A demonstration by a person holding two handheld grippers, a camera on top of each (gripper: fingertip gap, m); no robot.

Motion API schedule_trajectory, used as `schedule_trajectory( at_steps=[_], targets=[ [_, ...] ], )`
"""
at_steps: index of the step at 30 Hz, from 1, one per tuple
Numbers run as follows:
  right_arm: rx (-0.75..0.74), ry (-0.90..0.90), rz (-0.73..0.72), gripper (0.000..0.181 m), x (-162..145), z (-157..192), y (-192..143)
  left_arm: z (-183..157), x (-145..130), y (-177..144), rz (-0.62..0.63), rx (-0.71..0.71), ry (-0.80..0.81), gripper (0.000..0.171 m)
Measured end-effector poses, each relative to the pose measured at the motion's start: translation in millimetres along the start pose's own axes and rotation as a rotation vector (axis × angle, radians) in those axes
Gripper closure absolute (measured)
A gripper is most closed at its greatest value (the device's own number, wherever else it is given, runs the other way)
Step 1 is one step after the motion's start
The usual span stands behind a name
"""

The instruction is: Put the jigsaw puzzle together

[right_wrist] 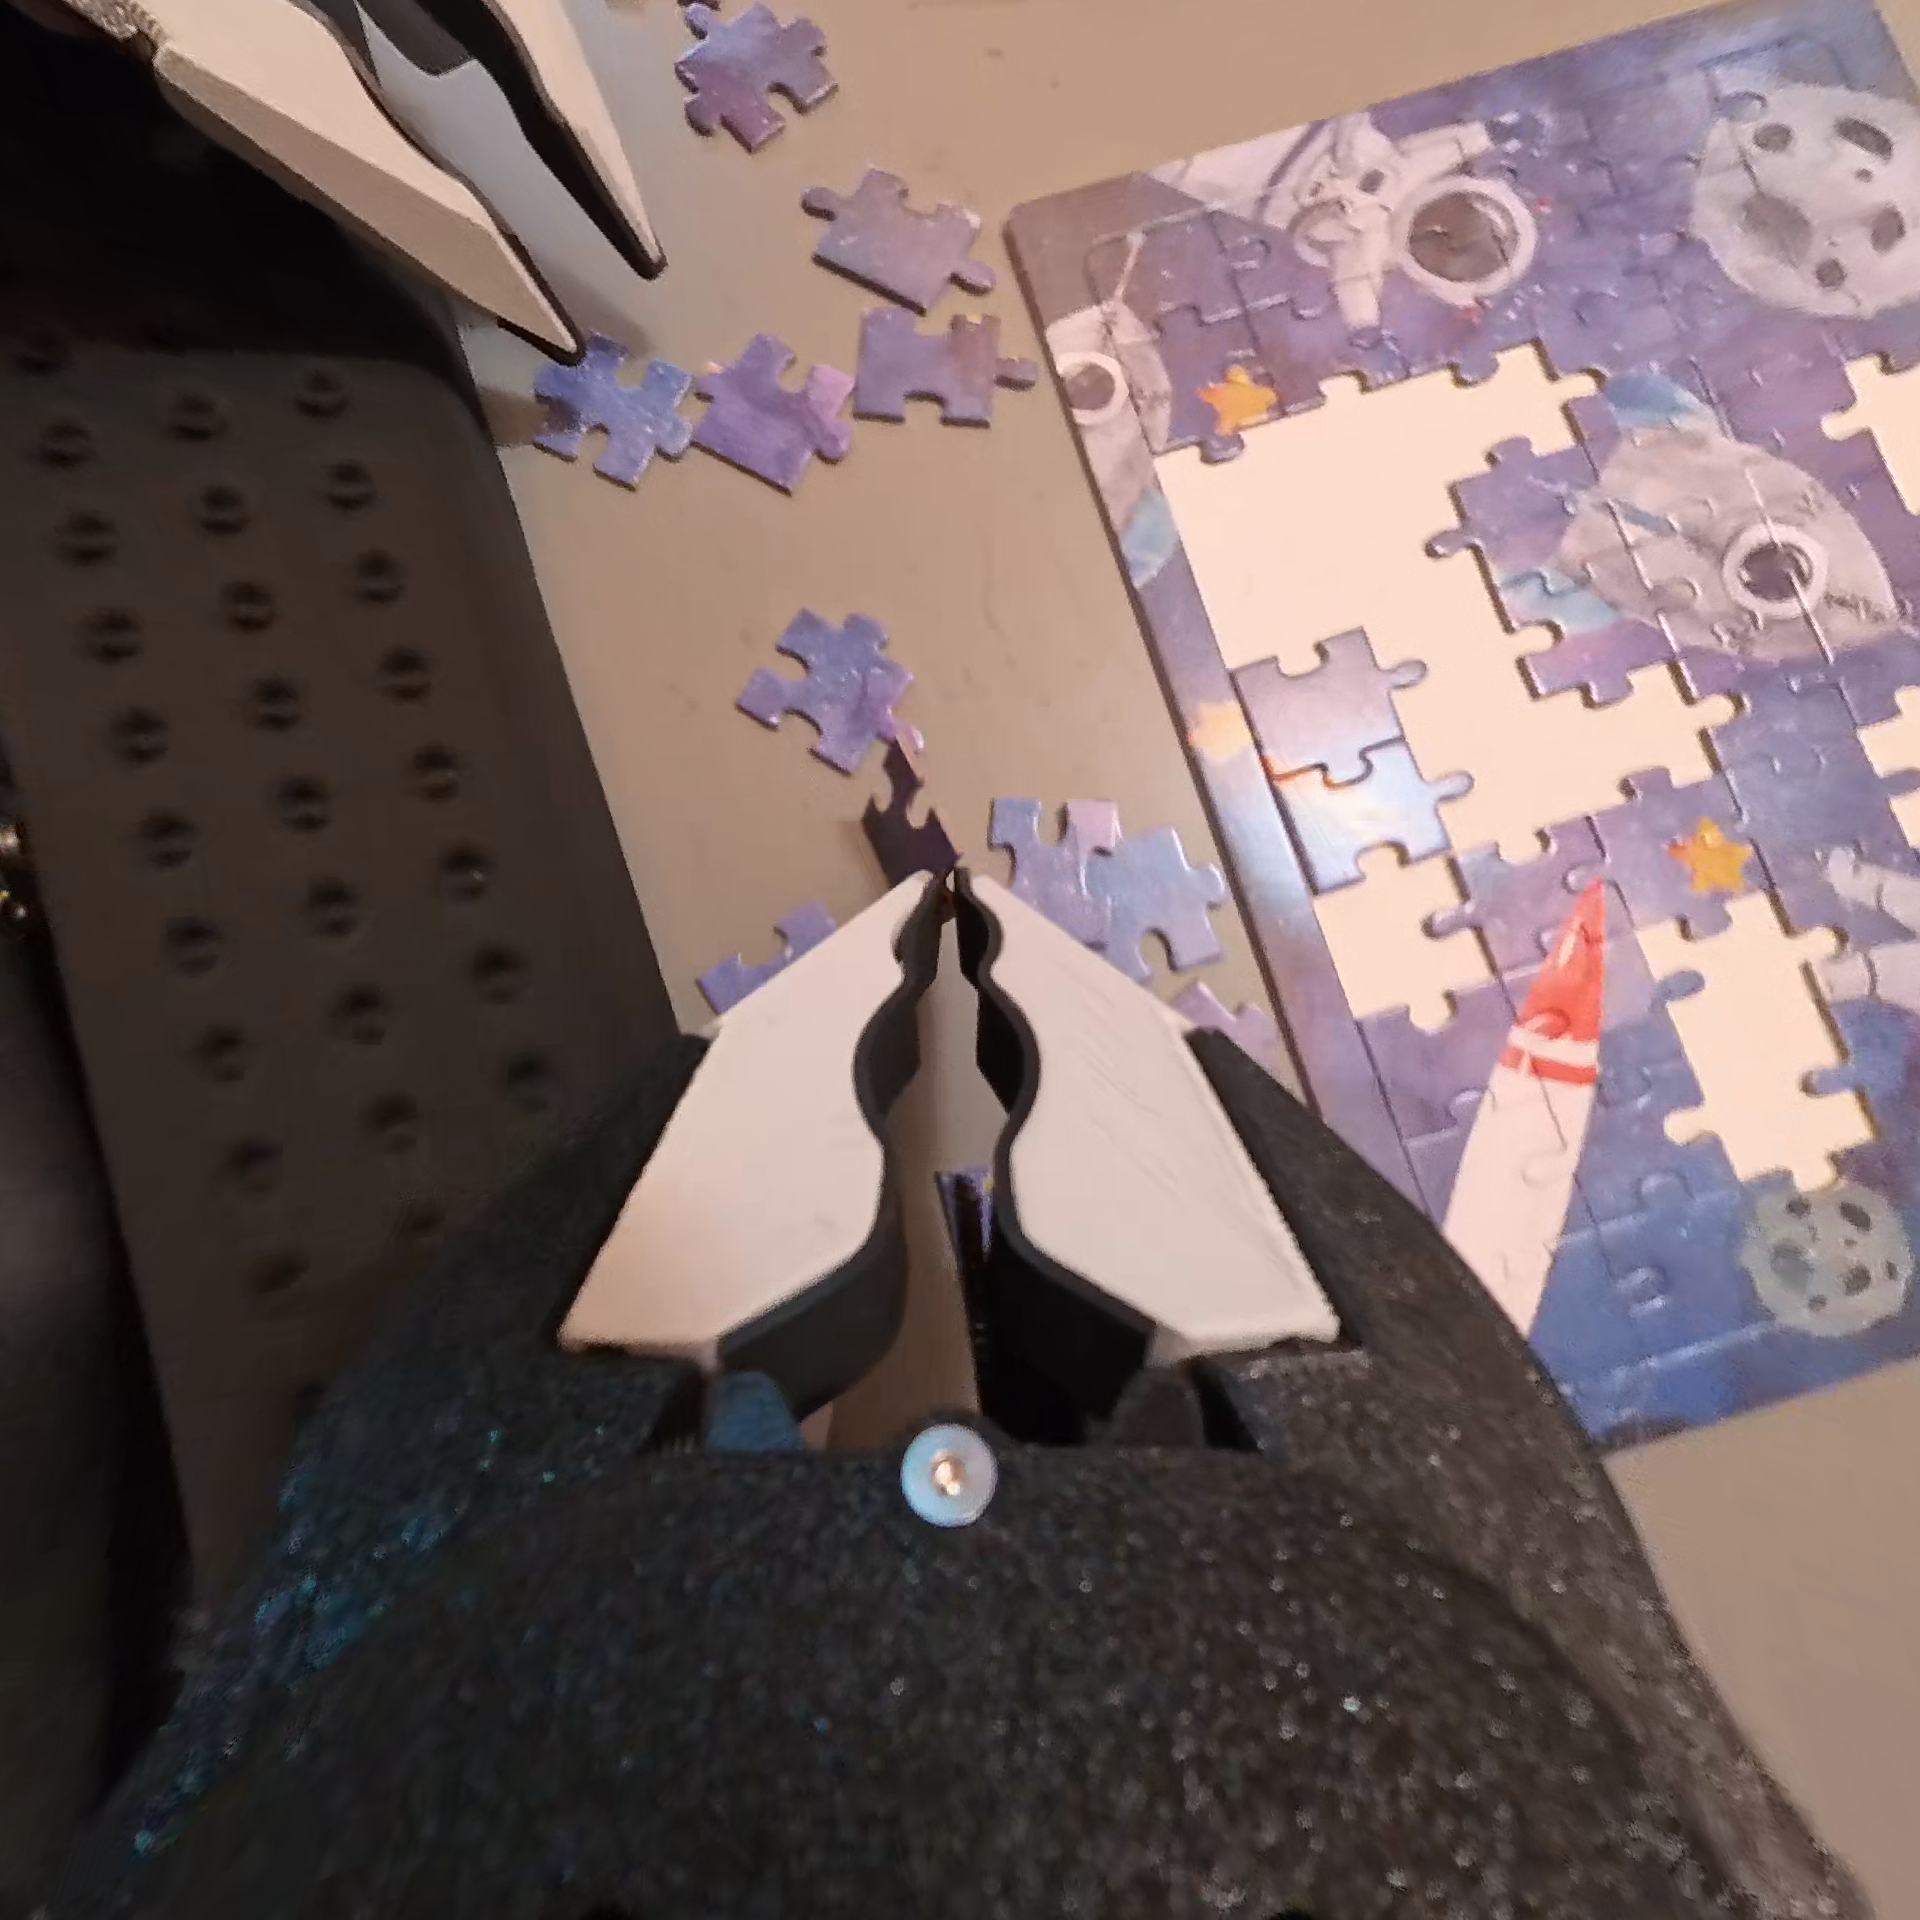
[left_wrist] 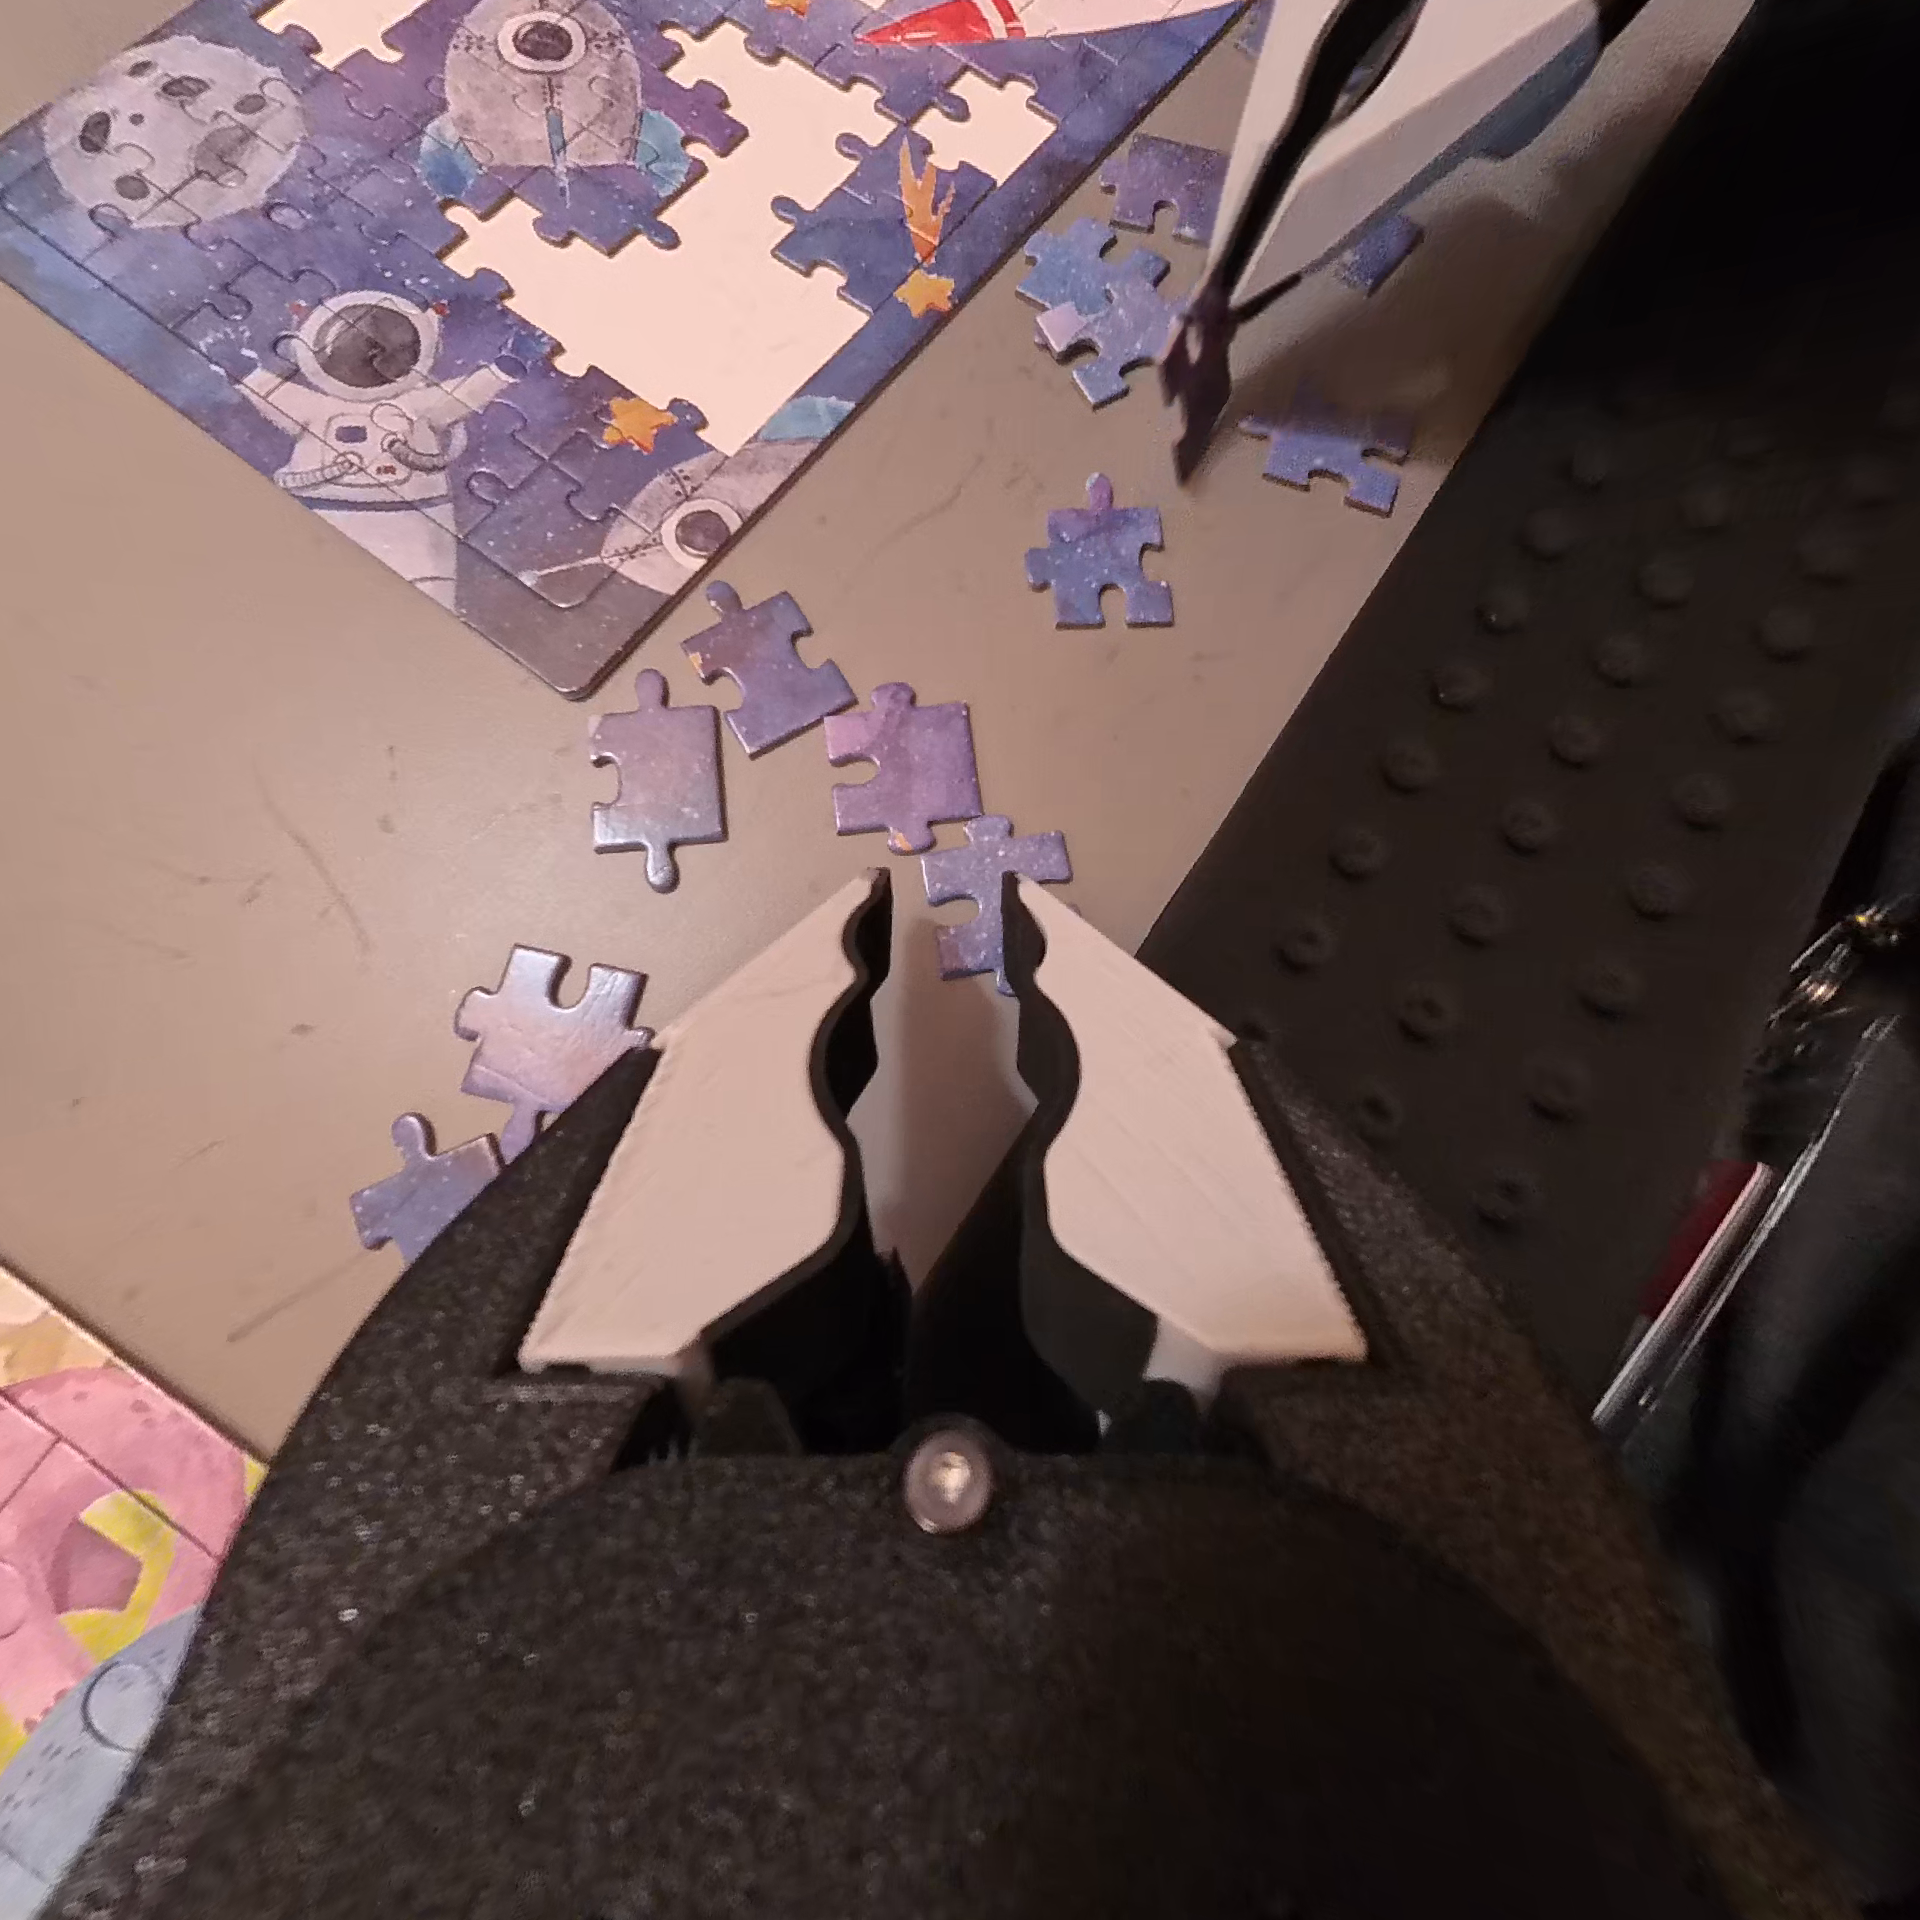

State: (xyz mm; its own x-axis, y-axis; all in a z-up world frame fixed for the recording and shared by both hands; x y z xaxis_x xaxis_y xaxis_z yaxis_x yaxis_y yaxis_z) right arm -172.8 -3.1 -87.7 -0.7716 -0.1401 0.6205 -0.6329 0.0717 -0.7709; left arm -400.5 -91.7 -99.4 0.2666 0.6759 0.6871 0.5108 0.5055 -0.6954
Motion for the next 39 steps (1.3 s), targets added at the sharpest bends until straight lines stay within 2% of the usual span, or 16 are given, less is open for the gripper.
schedule_trajectory(
  at_steps=[5,8,11,13,16,19,23,25,27,30,34,39],
  targets=[
    [-0.035,0.058,0.035,0.180,-15.9,-5.4,-9.5,0.6,0.4,0.1,0.001,0.000,-0.006,0.151],
    [0.042,0.087,0.023,0.179,-17.1,-2.1,-6.0,1.0,0.8,-0.9,-0.012,0.034,-0.002,0.146],
    [0.050,0.053,0.062,0.172,-16.4,2.8,1.4,10.4,1.9,-7.6,-0.013,0.158,-0.101,0.141],
    [0.016,0.036,0.073,0.165,-16.3,3.1,3.2,13.3,1.6,-14.9,-0.016,0.166,-0.148,0.140],
    [-0.054,0.051,-0.020,0.165,-10.7,0.2,-0.3,7.5,0.3,-21.9,-0.037,0.138,-0.149,0.140],
    [-0.127,0.075,-0.159,0.165,-4.5,-2.7,-4.1,-0.2,-0.6,-16.7,-0.003,0.112,-0.142,0.140],
    [-0.188,0.087,-0.249,0.165,-5.3,-8.4,-16.7,-4.4,2.5,-6.5,0.075,0.197,-0.091,0.140],
    [-0.177,0.128,-0.293,0.165,-9.0,-11.2,-22.3,5.0,1.6,-12.6,0.115,0.279,-0.063,0.140],
    [-0.180,0.176,-0.314,0.165,-14.2,-15.3,-26.7,19.1,1.7,-23.1,0.123,0.336,-0.075,0.140],
    [-0.240,0.231,-0.325,0.165,-20.8,-23.1,-34.3,28.4,5.8,-32.2,0.097,0.294,-0.131,0.140],
    [-0.260,0.284,-0.287,0.165,-28.9,-28.9,-33.6,35.2,9.8,-33.3,0.117,0.317,-0.118,0.140],
    [-0.273,0.257,-0.280,0.165,-27.8,-26.5,-33.7,56.4,10.3,-29.1,0.142,0.355,-0.121,0.139]
  ],
)
Point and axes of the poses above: each gripper's, where its closed fingertips meet, y out along the fingers, x out of its top, z = x × y across the jaws, the point moved 9 cm from there along -y, back along the fingers, and after that the axes turned 14 degrees about -y, right-handed, at the moved point
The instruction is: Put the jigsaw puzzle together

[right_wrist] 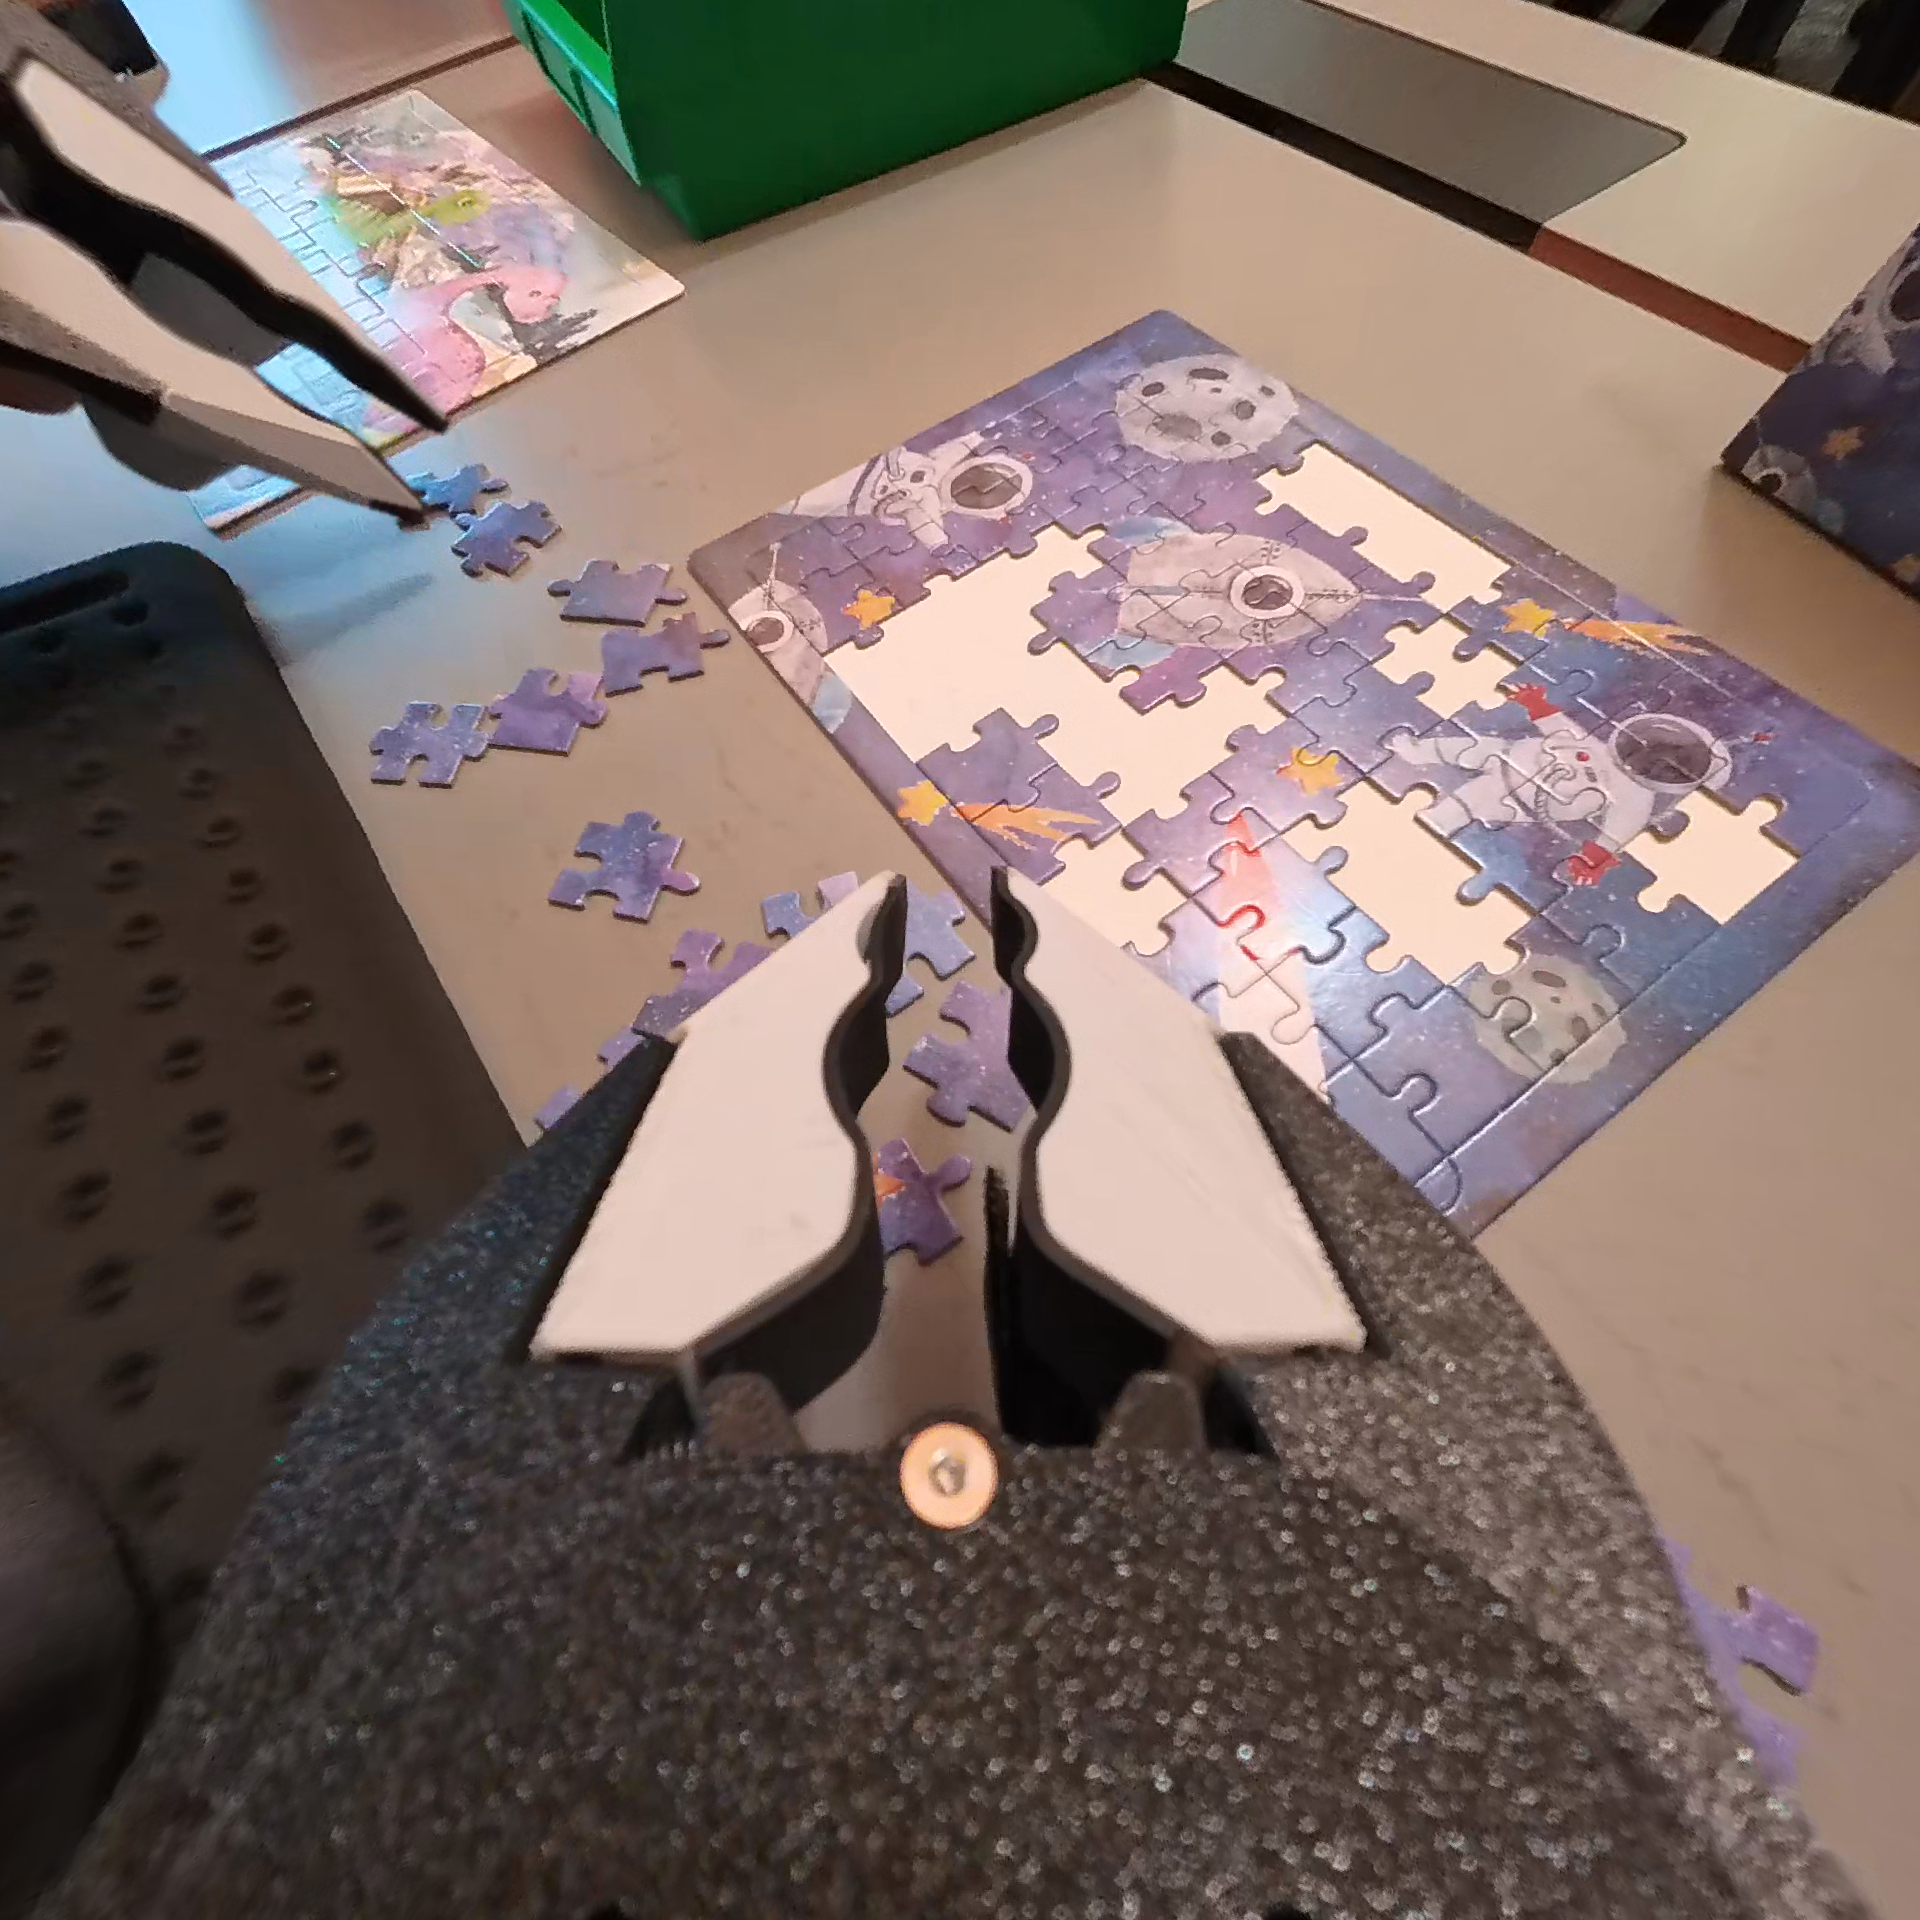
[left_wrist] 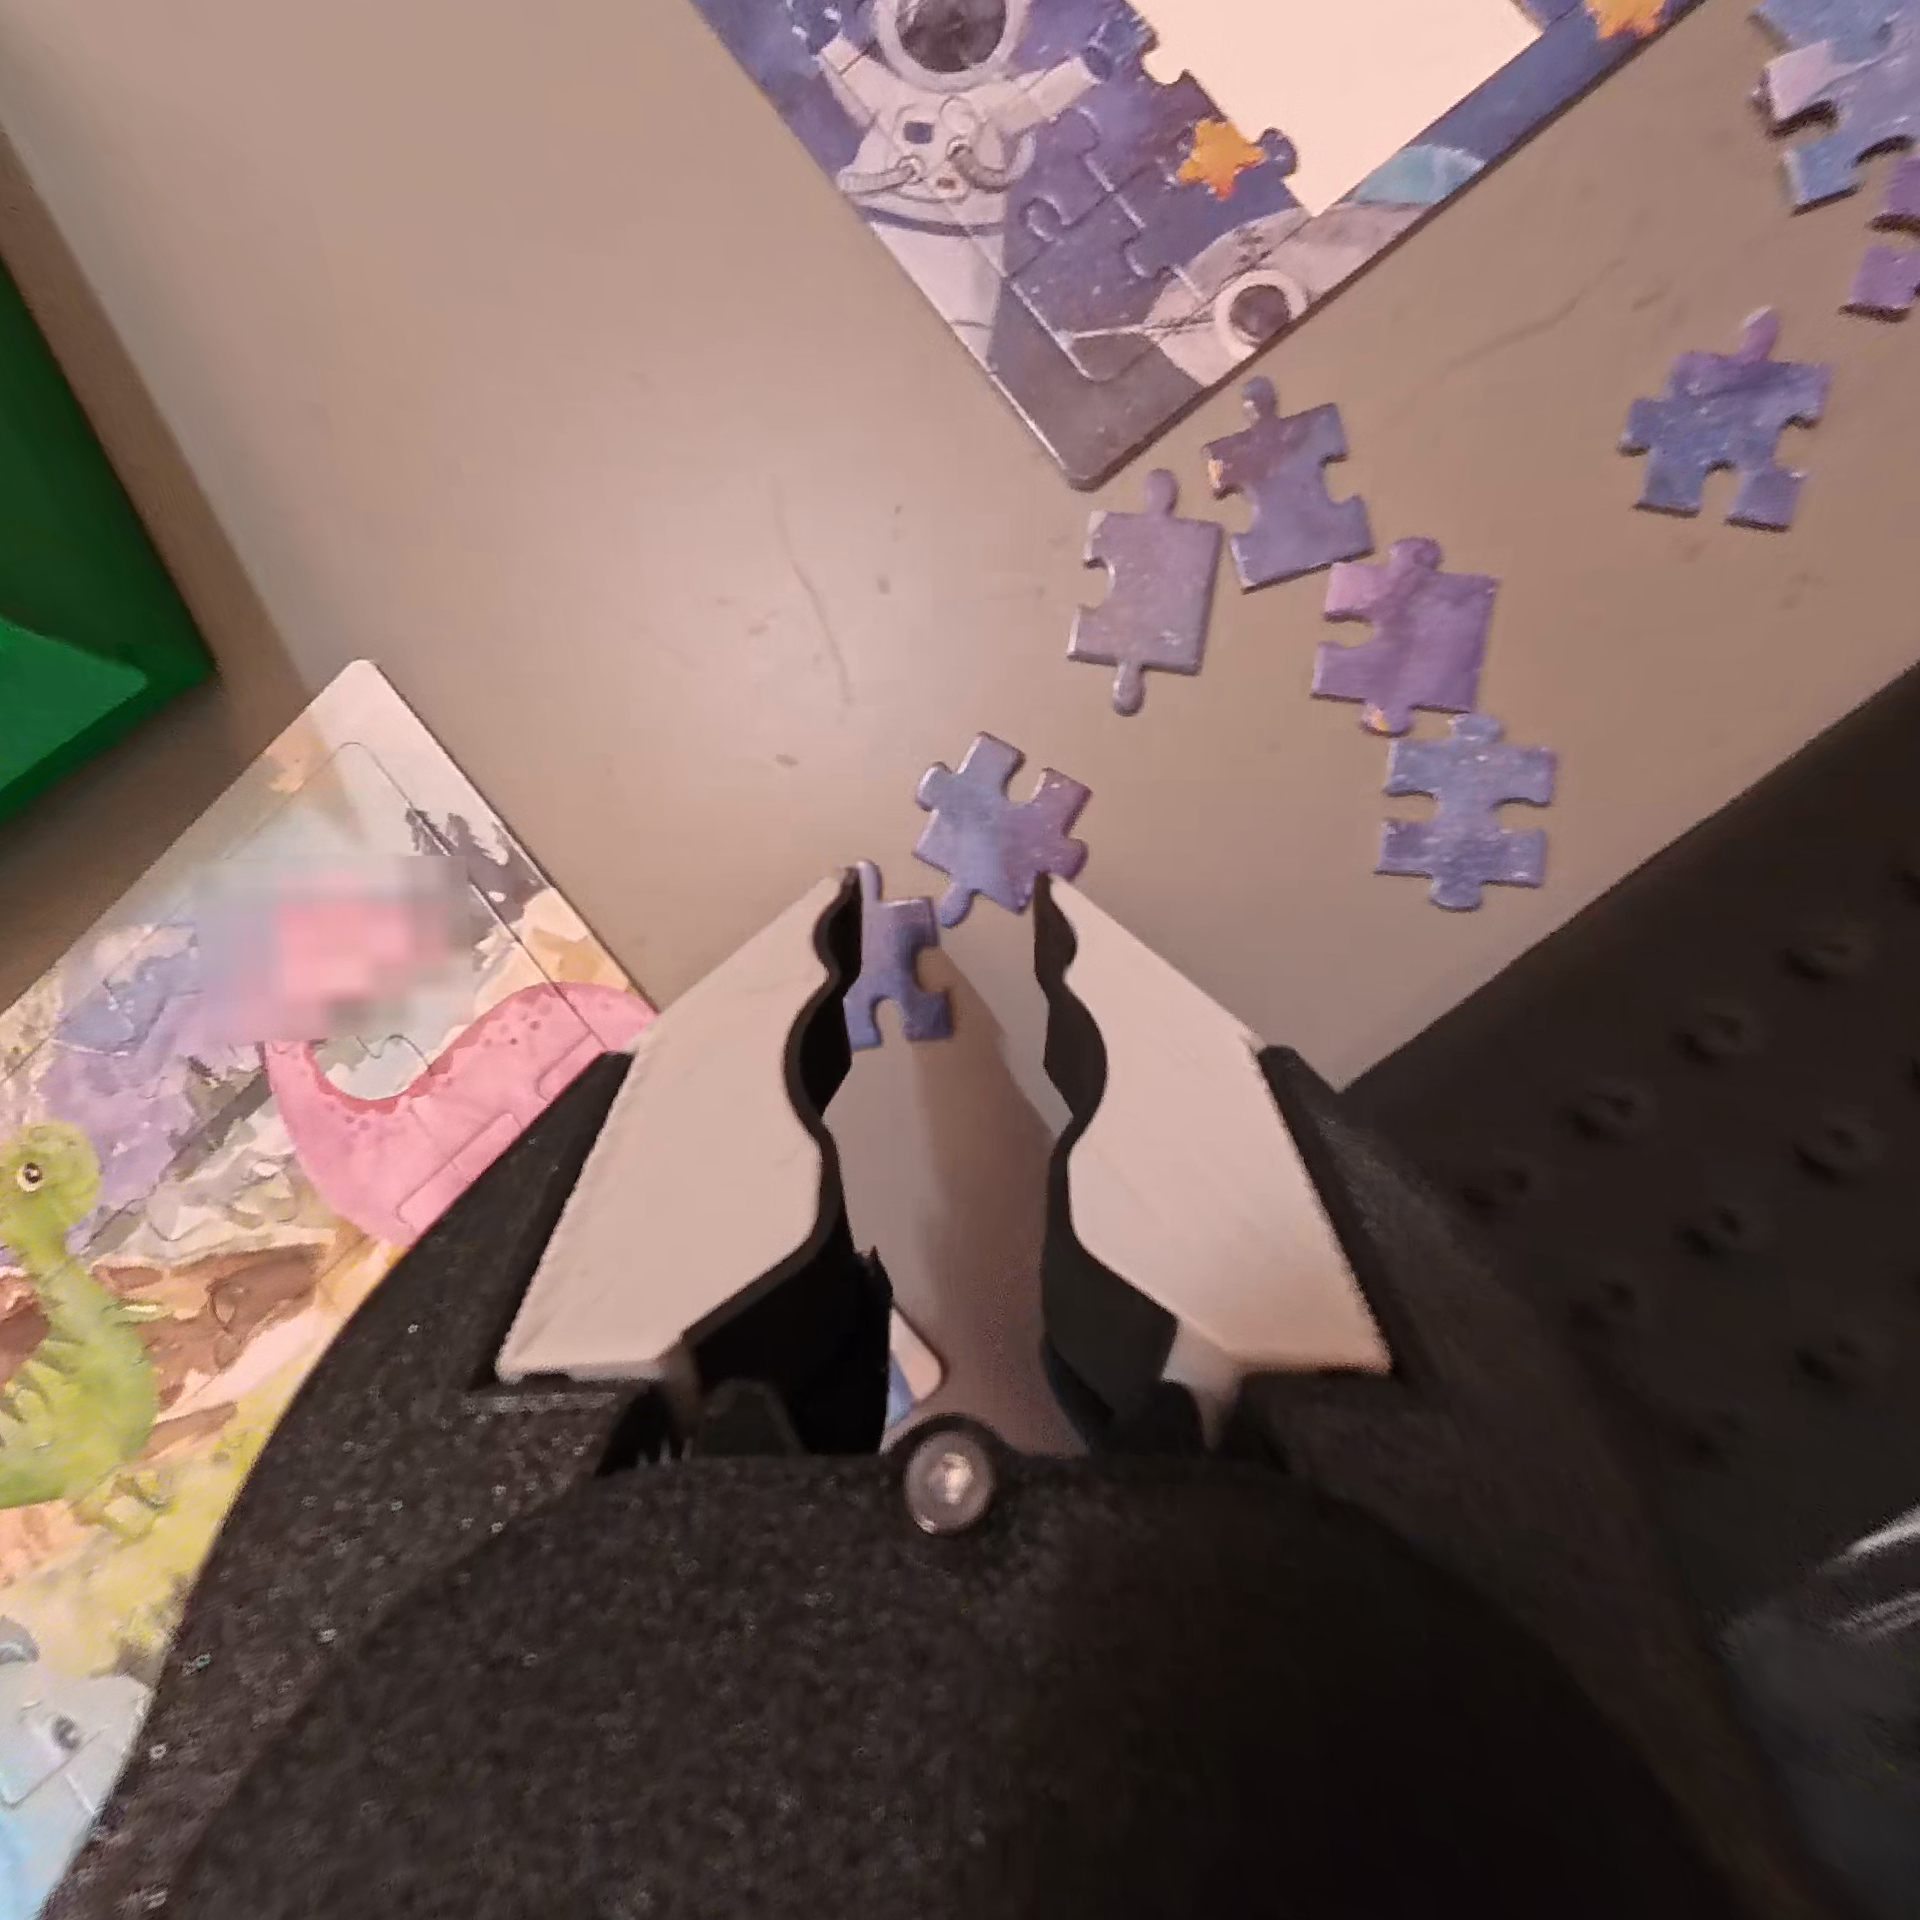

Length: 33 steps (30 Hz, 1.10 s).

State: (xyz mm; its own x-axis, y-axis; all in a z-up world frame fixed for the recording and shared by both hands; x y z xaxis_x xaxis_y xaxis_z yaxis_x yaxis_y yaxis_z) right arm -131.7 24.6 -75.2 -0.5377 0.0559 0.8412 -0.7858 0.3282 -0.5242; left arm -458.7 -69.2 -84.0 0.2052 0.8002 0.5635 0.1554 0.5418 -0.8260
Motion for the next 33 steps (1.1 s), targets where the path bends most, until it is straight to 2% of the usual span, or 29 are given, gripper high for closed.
schedule_trajectory(
  at_steps=[4,9,17,32,33],
  targets=[
    [0.006,0.002,-0.002,0.165,0.0,0.4,0.2,1.5,2.6,7.7,-0.025,-0.115,0.050,0.135],
    [0.012,0.015,-0.018,0.165,0.3,-0.3,-1.6,15.9,0.8,13.6,0.018,-0.228,0.058,0.129],
    [0.016,0.026,-0.016,0.165,0.2,-1.5,-0.7,14.4,-4.8,20.9,0.012,-0.312,0.105,0.134],
    [0.013,0.017,0.004,0.165,-0.7,-1.3,3.1,4.8,-2.5,22.5,-0.046,-0.271,0.120,0.142],
    [0.010,0.013,0.000,0.165,-0.5,-1.1,2.6,4.1,-0.7,22.0,-0.057,-0.258,0.125,0.152]
  ],
)
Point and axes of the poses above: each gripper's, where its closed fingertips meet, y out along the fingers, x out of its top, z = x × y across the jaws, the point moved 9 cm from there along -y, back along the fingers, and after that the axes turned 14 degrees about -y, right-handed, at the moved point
